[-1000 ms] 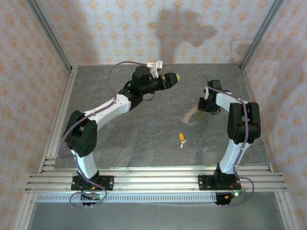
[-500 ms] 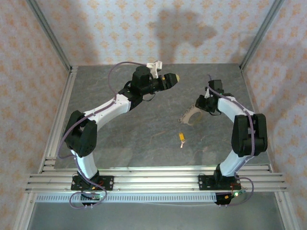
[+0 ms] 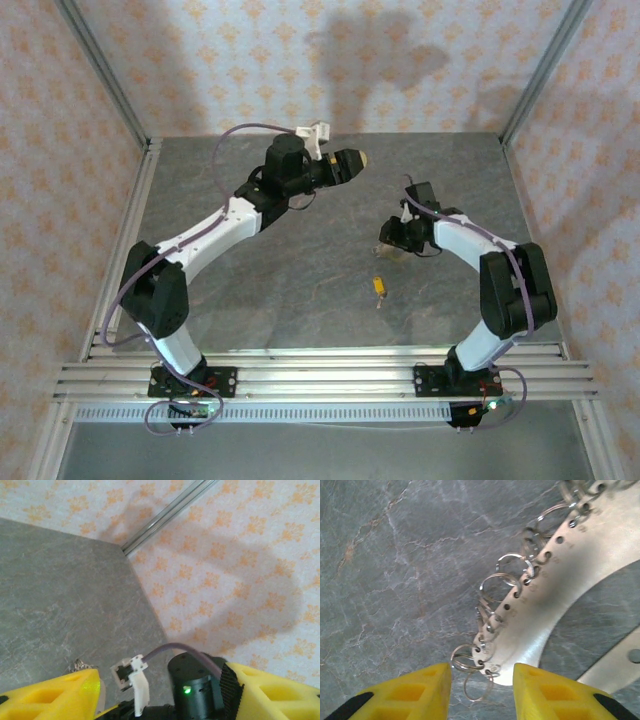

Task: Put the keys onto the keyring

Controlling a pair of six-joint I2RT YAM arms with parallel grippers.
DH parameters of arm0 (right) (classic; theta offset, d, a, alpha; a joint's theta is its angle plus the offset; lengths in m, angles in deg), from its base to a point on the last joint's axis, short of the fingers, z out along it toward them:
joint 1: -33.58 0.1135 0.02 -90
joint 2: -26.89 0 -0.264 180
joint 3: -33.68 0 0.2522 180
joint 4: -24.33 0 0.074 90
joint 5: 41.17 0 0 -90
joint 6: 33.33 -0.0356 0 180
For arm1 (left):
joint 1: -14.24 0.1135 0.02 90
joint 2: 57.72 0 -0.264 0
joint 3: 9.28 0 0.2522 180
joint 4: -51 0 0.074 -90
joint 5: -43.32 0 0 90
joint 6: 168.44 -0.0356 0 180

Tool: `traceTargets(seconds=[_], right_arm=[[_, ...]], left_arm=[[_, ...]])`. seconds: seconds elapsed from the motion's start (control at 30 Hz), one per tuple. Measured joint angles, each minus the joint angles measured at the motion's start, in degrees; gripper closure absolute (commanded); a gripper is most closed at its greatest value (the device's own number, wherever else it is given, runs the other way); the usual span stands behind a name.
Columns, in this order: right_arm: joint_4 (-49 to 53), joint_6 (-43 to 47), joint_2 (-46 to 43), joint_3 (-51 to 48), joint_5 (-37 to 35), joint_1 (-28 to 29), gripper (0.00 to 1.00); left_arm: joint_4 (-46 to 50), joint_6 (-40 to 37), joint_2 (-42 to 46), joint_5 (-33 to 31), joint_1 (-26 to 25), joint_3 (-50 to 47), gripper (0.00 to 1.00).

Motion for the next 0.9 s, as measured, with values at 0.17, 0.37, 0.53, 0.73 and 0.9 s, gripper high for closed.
traceTargets(seconds=[0.17,0.37,0.53,0.73,0.9], right_arm=[[-1.1,-1.9,2.8,0.0,-0.2,2.1,0.64],[-1.6,-3.8,4.1,0.0,-0.4,3.9,0.65],[-3.4,-5.9,5.7,0.0,-0.6,5.6,0.69],[-5.6,-9.5,8.2,2.0,-0.9,8.2,0.76],[-7.2,-12.5,12.5,6.9,-1.1,11.8,0.76]], left_arm=[[0.1,-0.4,2.0,-0.8,0.9,-0.8,0.34],[0.5,-0.5,2.9,-1.0,1.3,-2.1,0.34],[1.1,-0.6,3.1,-1.0,1.6,-2.5,0.33],[1.3,-1.0,3.2,-1.0,2.1,-3.0,0.34],[1.3,-1.1,4.3,-1.0,2.4,-3.1,0.33]])
